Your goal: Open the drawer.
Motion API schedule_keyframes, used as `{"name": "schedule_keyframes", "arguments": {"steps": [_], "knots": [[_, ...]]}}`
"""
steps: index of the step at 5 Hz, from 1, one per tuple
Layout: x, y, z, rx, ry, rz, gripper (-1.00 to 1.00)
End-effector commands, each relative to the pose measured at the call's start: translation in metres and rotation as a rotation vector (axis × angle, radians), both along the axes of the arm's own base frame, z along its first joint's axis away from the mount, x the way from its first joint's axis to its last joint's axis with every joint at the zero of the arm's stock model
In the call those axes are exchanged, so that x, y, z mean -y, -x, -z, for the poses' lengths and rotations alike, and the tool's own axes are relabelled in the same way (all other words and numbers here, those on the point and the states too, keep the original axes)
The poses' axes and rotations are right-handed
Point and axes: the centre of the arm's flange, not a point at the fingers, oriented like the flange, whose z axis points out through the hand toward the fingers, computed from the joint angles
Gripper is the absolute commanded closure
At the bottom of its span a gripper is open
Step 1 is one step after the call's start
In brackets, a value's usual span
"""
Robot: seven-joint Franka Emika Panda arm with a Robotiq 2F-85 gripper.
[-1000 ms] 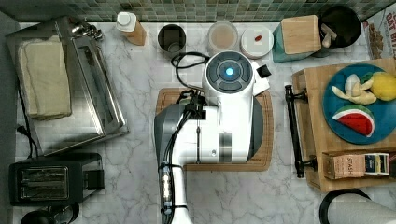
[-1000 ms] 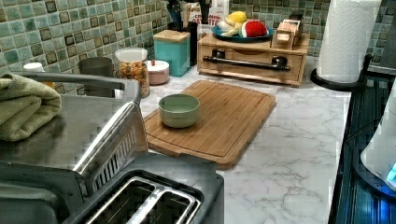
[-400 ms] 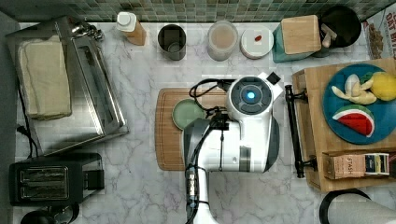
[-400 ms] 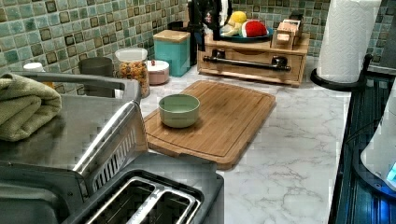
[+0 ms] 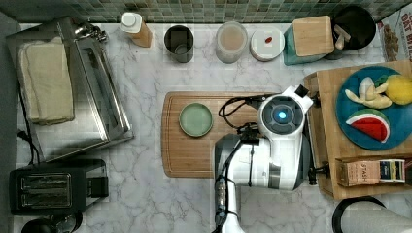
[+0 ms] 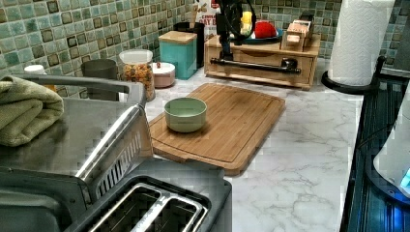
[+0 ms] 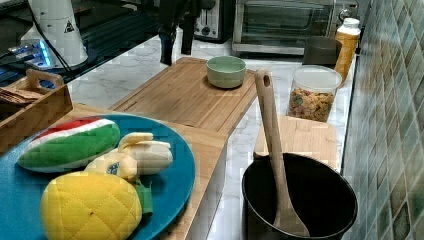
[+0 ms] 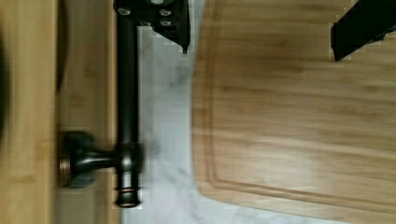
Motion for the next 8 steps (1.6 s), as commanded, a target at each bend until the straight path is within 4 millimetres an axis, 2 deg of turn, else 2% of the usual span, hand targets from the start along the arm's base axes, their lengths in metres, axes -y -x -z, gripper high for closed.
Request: {"name": "schedule_keyframes", "arguments": {"steps": [1, 3, 5, 8], "knots": [[0.063, 0.025, 0.018, 0.072, 0.057, -0.079, -1.0], [0.077, 0.033, 0.037, 0.096, 0.047, -0.063, -1.0], [0.08, 0.032, 0.052, 0.088, 0.061, -0.041, -1.0], [0.104, 0.041, 0.091, 0.116, 0.071, -0.047, -1.0]]}}
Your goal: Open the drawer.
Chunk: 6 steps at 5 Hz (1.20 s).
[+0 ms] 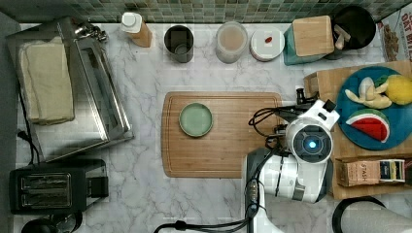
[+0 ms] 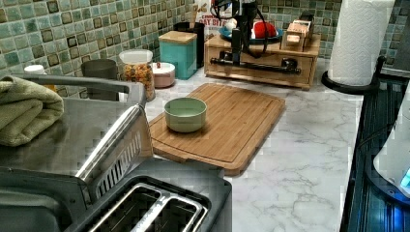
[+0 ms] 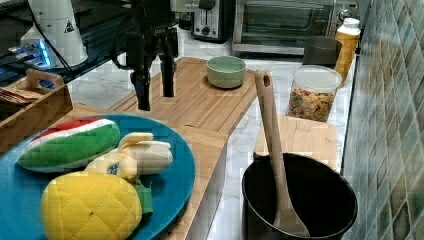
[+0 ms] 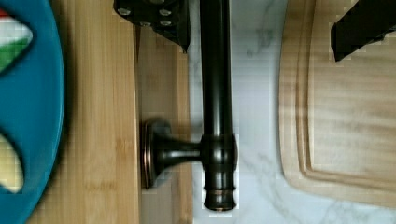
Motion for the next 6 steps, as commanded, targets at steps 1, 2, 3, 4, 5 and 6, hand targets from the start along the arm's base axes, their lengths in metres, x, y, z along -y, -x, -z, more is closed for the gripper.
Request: {"name": "schedule_keyframes", "arguments": {"steps": [1, 2, 3, 4, 5, 6], "knots": [[0.042, 0.023, 0.048, -0.067, 0.013, -0.003, -1.0], [0.043, 0.03, 0.06, -0.064, 0.01, 0.026, -1.0], [0.047, 0.033, 0.068, -0.065, -0.012, 0.041, -1.0], [0.036, 0.029, 0.065, -0.117, -0.048, 0.079, -1.0], [0.023, 0.027, 0.063, -0.149, -0.063, 0.089, -1.0], [0.0, 0.021, 0.065, -0.16, -0.11, 0.083, -1.0]]}}
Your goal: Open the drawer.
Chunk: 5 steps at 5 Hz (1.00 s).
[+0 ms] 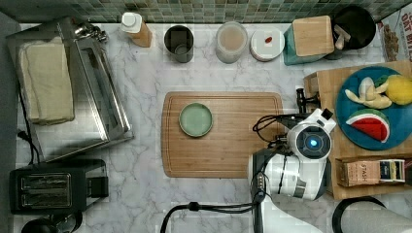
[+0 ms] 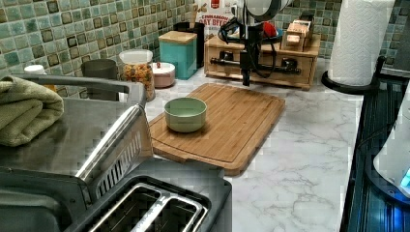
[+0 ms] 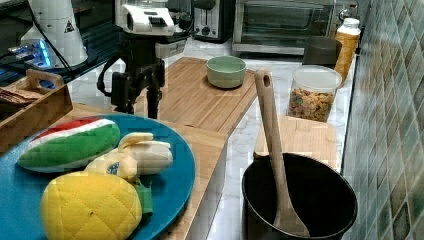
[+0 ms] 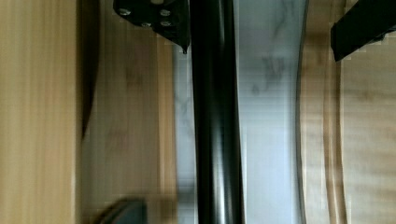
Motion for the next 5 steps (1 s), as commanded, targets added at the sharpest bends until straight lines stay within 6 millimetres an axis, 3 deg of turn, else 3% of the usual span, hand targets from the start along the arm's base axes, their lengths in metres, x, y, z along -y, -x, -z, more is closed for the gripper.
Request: {"name": "schedule_keyframes", "arguments": {"steps": [1, 3, 5], "knots": [[-0.052, -0.009, 0.009, -0.06, -0.114, -0.016, -1.0], [-0.144, -0.009, 0.017, -0.037, -0.154, -0.033, -1.0], [-0.232, -0.004, 0.014, -0.037, -0.166, -0.127, -1.0]]}}
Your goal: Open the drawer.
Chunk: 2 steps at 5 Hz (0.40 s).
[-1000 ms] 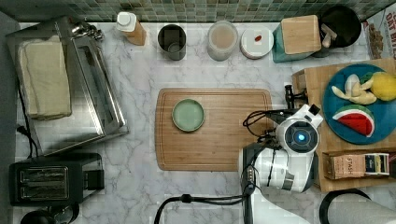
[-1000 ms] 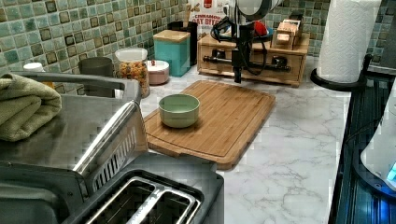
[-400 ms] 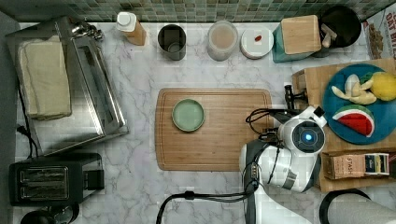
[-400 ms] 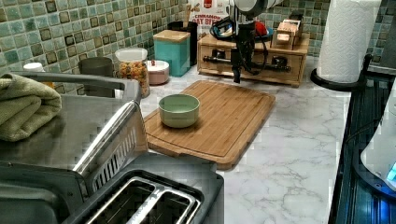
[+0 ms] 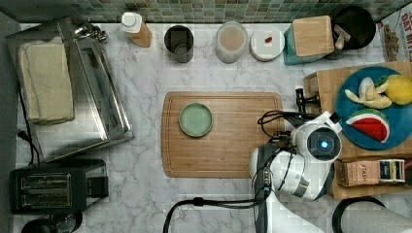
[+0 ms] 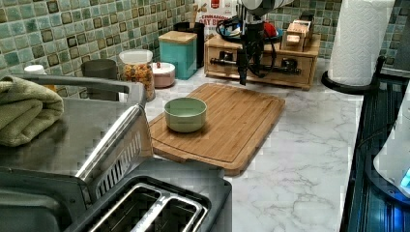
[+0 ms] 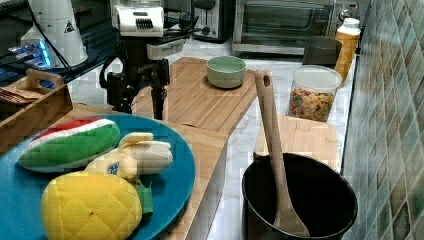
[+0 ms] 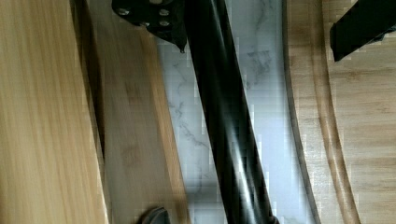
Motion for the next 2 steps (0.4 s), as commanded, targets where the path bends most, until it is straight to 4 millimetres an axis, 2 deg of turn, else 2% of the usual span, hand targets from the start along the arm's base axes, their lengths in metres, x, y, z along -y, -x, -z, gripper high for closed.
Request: {"name": "schedule_keyframes", "arguments": {"steps": [1, 2], "knots": [[-0.263, 0.0, 0.02, -0.07, -0.101, -0.312, -1.0], [-0.285, 0.004, 0.016, -0.06, -0.096, -0.301, -1.0]]}}
